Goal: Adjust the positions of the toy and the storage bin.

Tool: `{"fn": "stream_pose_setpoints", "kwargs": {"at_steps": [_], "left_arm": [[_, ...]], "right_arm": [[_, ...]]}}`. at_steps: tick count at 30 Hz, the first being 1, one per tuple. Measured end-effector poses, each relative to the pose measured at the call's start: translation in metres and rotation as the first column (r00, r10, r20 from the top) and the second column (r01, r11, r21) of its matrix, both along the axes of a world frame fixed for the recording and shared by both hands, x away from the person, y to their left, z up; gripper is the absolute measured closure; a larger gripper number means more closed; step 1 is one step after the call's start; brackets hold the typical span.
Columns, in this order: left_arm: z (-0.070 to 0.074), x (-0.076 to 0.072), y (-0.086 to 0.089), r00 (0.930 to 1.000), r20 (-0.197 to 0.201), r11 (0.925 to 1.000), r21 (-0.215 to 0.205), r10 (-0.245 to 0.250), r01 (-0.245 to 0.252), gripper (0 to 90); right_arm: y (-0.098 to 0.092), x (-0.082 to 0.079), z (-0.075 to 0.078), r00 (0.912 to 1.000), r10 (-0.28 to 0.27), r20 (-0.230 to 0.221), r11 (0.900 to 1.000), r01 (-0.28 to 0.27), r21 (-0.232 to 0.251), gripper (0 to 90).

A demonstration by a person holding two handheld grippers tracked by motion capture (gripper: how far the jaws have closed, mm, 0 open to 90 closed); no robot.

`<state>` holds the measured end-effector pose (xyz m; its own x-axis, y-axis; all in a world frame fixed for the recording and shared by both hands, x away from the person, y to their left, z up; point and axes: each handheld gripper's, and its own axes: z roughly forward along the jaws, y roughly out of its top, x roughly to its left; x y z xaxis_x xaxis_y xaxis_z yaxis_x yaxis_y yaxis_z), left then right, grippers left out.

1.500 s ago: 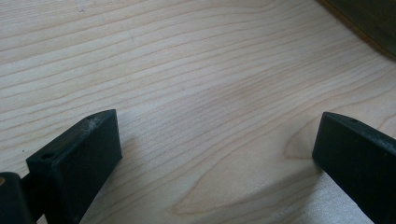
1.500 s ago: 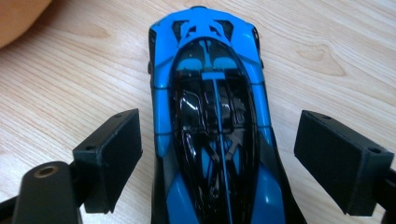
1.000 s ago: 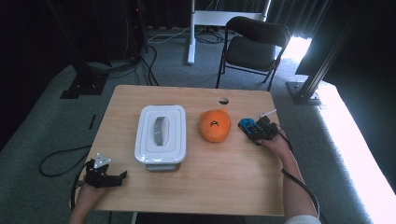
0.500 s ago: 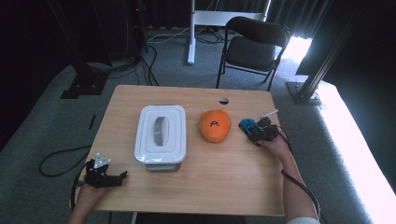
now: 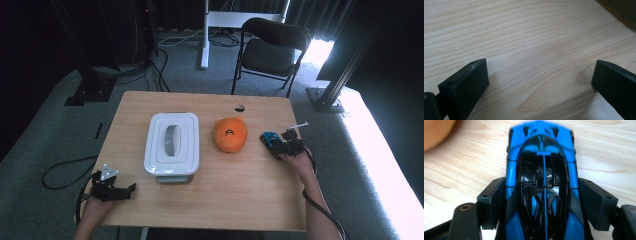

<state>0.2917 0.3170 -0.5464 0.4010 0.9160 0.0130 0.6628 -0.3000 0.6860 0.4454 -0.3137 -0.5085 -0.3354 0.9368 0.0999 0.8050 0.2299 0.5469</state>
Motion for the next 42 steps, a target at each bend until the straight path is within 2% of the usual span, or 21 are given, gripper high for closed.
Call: {"fn": "stream_pose_setpoints", "kwargs": {"at_steps": [5, 6, 9, 11, 13, 16, 21, 24, 27, 29, 33, 35, 37, 40, 42], "left_arm": [[0.0, 0.0, 0.0, 1.0, 0.0, 1.0, 0.0, 0.0, 0.0, 1.5], [0.0, 0.0, 0.0, 1.0, 0.0, 1.0, 0.0, 0.0, 0.0, 1.5], [0.0, 0.0, 0.0, 1.0, 0.0, 1.0, 0.0, 0.0, 0.0, 1.5], [0.0, 0.0, 0.0, 1.0, 0.0, 1.0, 0.0, 0.0, 0.0, 1.5], [0.0, 0.0, 0.0, 1.0, 0.0, 1.0, 0.0, 0.0, 0.0, 1.5], [0.0, 0.0, 0.0, 1.0, 0.0, 1.0, 0.0, 0.0, 0.0, 1.5], [0.0, 0.0, 0.0, 1.0, 0.0, 1.0, 0.0, 0.0, 0.0, 1.5], [0.0, 0.0, 0.0, 1.0, 0.0, 1.0, 0.0, 0.0, 0.0, 1.5], [0.0, 0.0, 0.0, 1.0, 0.0, 1.0, 0.0, 0.0, 0.0, 1.5], [0.0, 0.0, 0.0, 1.0, 0.0, 1.0, 0.0, 0.0, 0.0, 1.5], [0.0, 0.0, 0.0, 1.0, 0.0, 1.0, 0.0, 0.0, 0.0, 1.5], [0.0, 0.0, 0.0, 1.0, 0.0, 1.0, 0.0, 0.0, 0.0, 1.5], [0.0, 0.0, 0.0, 1.0, 0.001, 1.0, 0.0, 0.001, -0.001, 1.5], [0.0, 0.0, 0.0, 1.0, 0.001, 1.0, -0.001, 0.002, -0.002, 1.5], [0.0, 0.0, 0.0, 1.0, 0.001, 1.0, -0.001, 0.002, -0.002, 1.5]], "right_arm": [[-0.001, -0.02, 0.001, 0.9978, -0.066, 0.003, 0.998, 0.066, -0.017, 26.3], [-0.001, -0.02, 0.001, 0.9978, -0.066, 0.003, 0.998, 0.066, -0.017, 26.3], [-0.002, -0.04, 0.003, 0.9946, -0.103, 0.014, 0.995, 0.103, -0.002, 26.3], [-0.003, -0.051, 0.004, 0.9933, -0.115, 0.012, 0.993, 0.114, 0.03, 26.3], [-0.003, -0.061, 0.004, 0.9926, -0.117, 0.031, 0.993, 0.116, 0.024, 26.3], [-0.003, -0.075, 0.006, 0.9923, -0.113, 0.051, 0.993, 0.111, 0.029, 26.3], [0.001, -0.099, 0.009, 0.9921, -0.091, 0.086, 0.995, 0.093, -0.027, 26.3], [-0.002, -0.111, 0.008, 0.9921, -0.095, 0.081, 0.995, 0.096, -0.009, 26.3], [-0.004, -0.121, 0.005, 0.9944, -0.075, 0.075, 0.997, 0.076, -0.003, 26.3], [-0.002, -0.129, 0.003, 0.9956, -0.058, 0.073, 0.998, 0.06, -0.03, 26.3], [0.001, -0.144, 0.003, 0.997, -0.02, 0.075, 1.0, 0.022, -0.014, 26.3], [0.005, -0.149, -0.001, 0.9973, 0.011, 0.072, 0.999, -0.008, -0.049, 26.3], [0.007, -0.151, -0.007, 0.9982, 0.019, 0.057, 0.998, -0.016, -0.062, 26.2], [0.006, -0.153, -0.016, 0.9984, 0.021, 0.053, 0.998, -0.018, -0.053, 26.0], [0.005, -0.154, -0.017, 0.9984, 0.014, 0.055, 0.999, -0.012, -0.041, 25.8]]}}
